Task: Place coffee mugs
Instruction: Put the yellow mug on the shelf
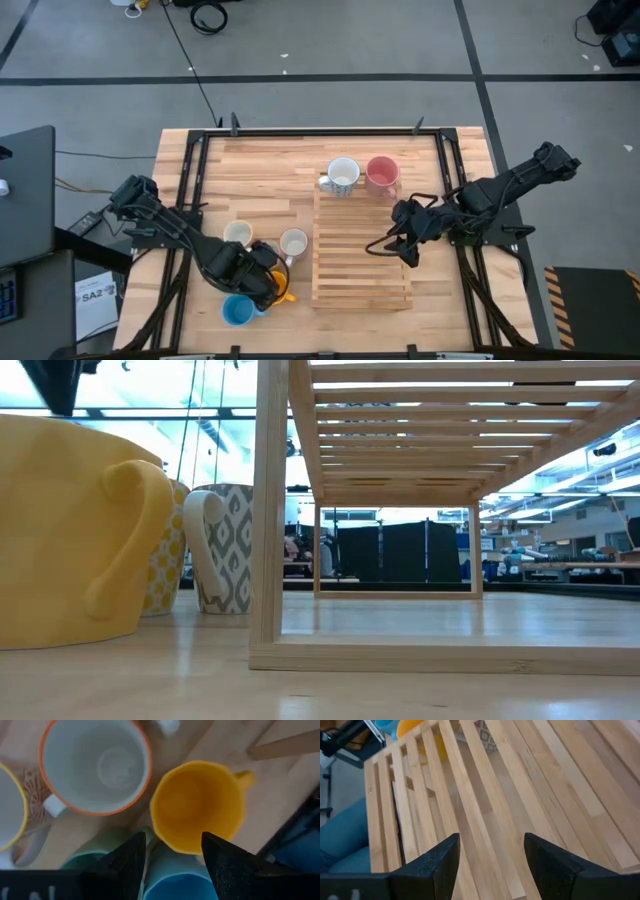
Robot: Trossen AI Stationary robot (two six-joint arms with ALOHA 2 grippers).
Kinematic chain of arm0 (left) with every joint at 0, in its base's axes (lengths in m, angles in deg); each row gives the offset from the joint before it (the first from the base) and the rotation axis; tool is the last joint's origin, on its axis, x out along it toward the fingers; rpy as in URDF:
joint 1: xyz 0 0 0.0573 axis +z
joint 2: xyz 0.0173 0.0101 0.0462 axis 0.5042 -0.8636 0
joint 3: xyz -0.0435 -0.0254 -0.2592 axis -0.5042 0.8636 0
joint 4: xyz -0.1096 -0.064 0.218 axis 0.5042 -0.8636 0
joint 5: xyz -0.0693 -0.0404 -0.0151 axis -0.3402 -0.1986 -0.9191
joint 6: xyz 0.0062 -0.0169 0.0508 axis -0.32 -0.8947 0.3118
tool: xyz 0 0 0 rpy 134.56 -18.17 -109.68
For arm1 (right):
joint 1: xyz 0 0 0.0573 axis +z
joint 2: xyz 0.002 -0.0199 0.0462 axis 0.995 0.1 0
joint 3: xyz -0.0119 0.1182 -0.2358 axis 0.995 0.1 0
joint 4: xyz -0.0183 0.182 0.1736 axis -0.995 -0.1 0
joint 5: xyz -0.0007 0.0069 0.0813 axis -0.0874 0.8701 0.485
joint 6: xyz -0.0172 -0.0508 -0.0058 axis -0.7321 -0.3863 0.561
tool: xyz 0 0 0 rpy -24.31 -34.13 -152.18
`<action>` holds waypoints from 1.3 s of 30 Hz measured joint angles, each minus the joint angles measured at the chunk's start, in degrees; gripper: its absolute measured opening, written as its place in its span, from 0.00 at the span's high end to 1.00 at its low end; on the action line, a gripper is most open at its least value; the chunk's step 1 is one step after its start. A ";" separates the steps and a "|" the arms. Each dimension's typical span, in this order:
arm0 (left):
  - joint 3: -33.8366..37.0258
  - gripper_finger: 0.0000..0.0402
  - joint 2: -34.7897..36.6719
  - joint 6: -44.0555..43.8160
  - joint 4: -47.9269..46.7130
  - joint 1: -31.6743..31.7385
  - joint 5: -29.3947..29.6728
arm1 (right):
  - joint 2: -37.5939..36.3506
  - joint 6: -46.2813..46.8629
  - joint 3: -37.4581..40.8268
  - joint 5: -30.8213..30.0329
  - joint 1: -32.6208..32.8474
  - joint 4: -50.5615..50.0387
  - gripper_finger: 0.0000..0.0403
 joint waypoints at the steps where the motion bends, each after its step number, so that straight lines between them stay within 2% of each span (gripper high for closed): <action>1: 0.57 0.50 0.00 -1.03 -0.11 -0.01 -0.09 | 0.29 0.00 0.00 0.00 0.04 0.18 0.44; 9: 4.00 0.50 0.04 -5.76 2.47 0.02 -0.16 | 1.29 0.03 0.00 2.86 0.27 2.53 0.44; 20: 11.62 0.50 0.06 -8.09 13.02 0.09 0.29 | 1.07 0.00 0.00 2.89 0.40 2.94 0.44; 27: 14.52 0.50 0.06 -9.53 14.45 0.11 0.29 | 1.07 -0.02 0.00 2.89 0.40 2.92 0.44; 31: 14.68 0.55 0.04 -9.61 14.53 0.22 0.29 | 1.07 -0.02 0.00 2.89 0.40 2.92 0.44; 39: 14.68 0.71 0.07 -9.62 15.76 0.22 0.29 | 1.07 -0.02 0.00 2.89 0.40 2.92 0.44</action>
